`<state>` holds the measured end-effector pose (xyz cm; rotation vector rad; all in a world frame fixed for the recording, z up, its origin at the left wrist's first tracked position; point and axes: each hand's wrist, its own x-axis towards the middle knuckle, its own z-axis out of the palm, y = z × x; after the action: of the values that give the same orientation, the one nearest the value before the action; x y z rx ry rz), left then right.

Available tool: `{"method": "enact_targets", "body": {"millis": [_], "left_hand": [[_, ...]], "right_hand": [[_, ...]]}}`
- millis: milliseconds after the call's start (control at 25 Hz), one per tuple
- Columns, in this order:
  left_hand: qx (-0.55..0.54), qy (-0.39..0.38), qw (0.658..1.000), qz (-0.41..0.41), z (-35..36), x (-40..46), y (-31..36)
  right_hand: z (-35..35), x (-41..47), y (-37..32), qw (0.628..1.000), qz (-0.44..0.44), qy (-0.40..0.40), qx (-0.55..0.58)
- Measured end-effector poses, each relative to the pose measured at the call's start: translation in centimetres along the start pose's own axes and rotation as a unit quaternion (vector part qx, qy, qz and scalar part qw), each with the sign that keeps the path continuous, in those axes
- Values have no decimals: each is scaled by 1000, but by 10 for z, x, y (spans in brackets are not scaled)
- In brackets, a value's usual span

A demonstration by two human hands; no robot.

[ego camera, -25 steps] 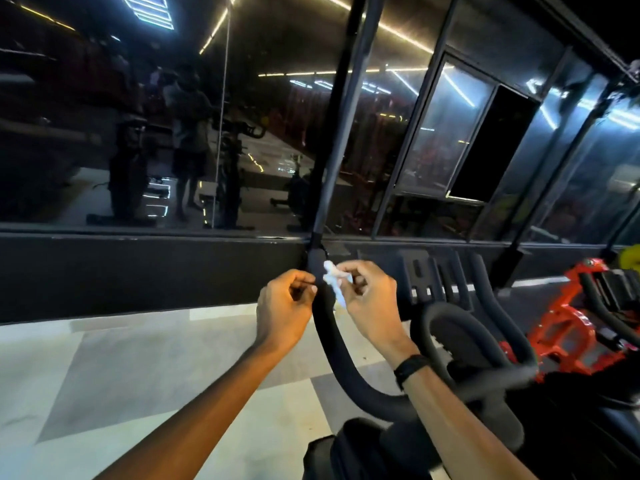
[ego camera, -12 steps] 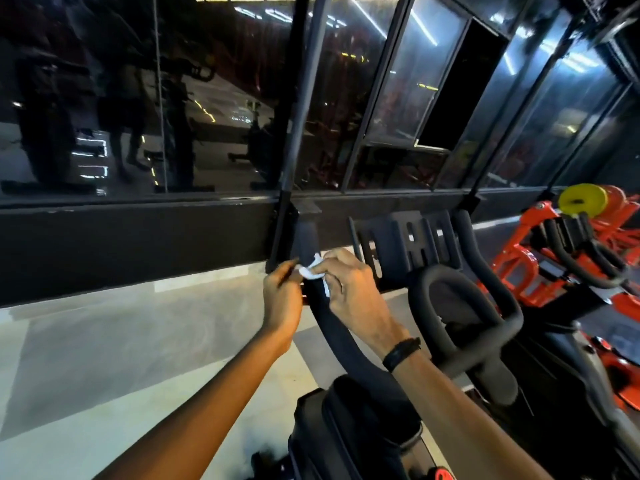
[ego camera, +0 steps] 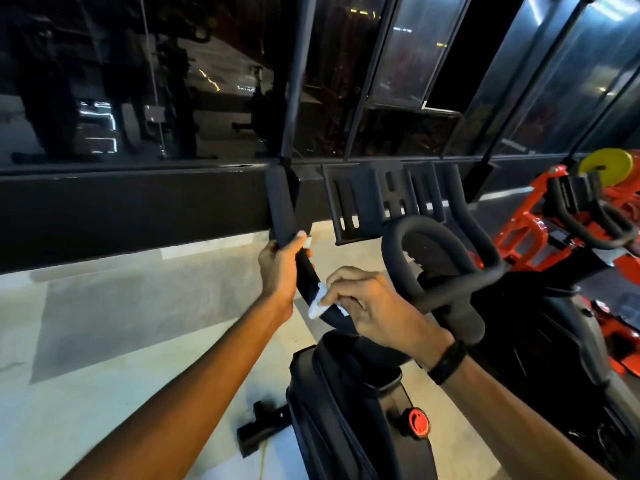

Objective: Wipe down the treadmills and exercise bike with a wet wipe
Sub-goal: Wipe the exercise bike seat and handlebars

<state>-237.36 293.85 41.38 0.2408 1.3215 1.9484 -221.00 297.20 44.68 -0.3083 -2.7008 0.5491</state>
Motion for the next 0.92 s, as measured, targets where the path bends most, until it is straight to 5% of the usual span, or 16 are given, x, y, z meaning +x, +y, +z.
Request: {"method": "enact_targets", "body": {"millis": [440, 600, 920], "left_hand": [[81, 141, 981, 103, 27, -20, -17], [182, 172, 957, 145, 25, -23, -17], [261, 185, 932, 170, 24, -26, -13]], "right_hand": [[-64, -84, 63, 993, -47, -41, -104], [-69, -63, 55, 986, -66, 8, -153], [-28, 109, 24, 975, 49, 211, 54]]}}
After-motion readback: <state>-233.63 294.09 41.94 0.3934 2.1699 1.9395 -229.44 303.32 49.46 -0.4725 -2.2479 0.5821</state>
